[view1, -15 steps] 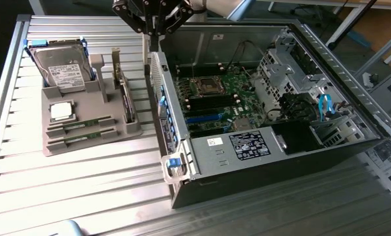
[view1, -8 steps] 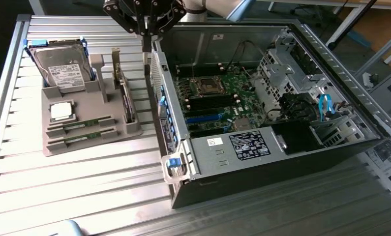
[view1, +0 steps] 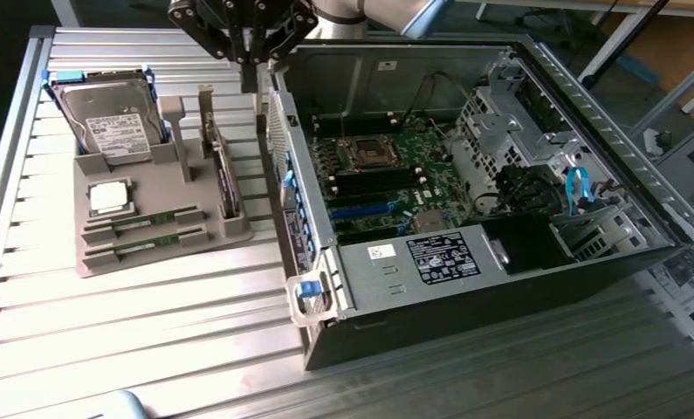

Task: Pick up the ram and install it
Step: 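Reach for the ram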

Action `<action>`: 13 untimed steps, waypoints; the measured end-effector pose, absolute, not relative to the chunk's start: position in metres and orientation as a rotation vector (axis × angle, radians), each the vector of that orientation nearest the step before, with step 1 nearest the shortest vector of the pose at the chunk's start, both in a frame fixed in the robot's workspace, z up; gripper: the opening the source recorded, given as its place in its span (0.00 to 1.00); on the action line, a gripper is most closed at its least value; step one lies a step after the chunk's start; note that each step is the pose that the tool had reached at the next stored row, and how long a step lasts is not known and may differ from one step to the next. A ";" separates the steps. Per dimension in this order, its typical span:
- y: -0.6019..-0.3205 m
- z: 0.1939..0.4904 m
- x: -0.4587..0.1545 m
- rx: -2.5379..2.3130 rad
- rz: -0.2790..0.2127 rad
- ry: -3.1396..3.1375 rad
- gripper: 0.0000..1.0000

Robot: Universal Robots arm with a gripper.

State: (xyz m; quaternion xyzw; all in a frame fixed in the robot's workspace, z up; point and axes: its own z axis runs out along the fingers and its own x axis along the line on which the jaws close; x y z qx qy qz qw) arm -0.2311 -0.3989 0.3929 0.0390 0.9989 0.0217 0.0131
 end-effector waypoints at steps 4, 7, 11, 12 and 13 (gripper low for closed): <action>-0.399 0.393 -0.240 0.122 0.068 3.112 0.11; -0.399 0.393 -0.245 0.122 0.068 3.112 0.11; -0.399 0.393 -0.252 0.122 0.068 3.112 0.11; -0.399 0.393 -0.254 0.122 0.068 3.112 0.11; -0.399 0.393 -0.256 0.122 0.067 3.112 0.11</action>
